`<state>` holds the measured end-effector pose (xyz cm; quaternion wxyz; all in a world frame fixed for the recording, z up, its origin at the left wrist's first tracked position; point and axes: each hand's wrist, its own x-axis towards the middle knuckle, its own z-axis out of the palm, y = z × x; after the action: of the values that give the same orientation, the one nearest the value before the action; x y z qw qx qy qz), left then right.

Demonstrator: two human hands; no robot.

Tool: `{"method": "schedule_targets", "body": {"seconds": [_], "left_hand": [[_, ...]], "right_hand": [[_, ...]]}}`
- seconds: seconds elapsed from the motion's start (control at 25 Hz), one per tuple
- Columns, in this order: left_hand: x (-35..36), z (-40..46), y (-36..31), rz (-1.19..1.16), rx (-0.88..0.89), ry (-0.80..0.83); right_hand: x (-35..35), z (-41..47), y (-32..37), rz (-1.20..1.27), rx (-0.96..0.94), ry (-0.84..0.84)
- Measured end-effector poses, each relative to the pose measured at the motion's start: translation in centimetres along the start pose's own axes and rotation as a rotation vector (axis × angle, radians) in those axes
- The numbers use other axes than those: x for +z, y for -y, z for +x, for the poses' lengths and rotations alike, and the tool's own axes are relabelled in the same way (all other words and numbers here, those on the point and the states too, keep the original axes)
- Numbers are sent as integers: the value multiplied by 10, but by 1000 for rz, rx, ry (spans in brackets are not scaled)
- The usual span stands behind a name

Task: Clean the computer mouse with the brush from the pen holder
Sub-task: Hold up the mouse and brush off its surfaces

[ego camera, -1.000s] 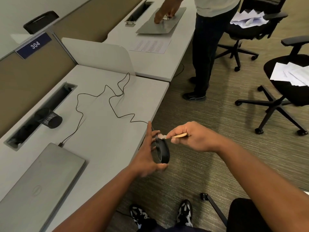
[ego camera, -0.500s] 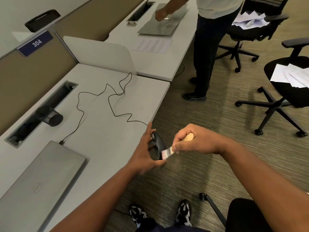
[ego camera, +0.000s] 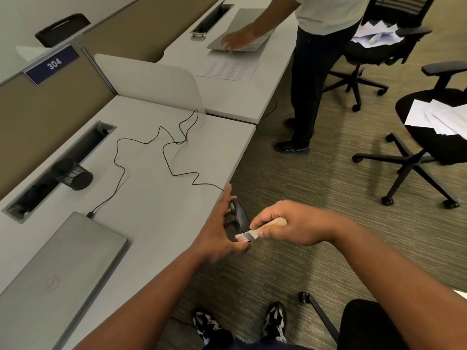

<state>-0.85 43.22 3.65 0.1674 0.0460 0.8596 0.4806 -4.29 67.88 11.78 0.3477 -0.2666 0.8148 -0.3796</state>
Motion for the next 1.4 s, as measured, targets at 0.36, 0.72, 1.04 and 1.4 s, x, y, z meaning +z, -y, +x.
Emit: {"method": "schedule_targets", "body": {"seconds": [0.36,0.72,1.04,1.4], "left_hand": [[0,8,-1,12,31,39],[0,7,-5,52,43,52],[-4,8,-4,8,38,37],[-4,5,-8,-52,36,13]], "right_hand": [[-8,3,4,3,23,-100],[-15,15,-10,67,104,-454],[5,24,-27,309,153,-570],[38,36,-26,559,280,-529]]}}
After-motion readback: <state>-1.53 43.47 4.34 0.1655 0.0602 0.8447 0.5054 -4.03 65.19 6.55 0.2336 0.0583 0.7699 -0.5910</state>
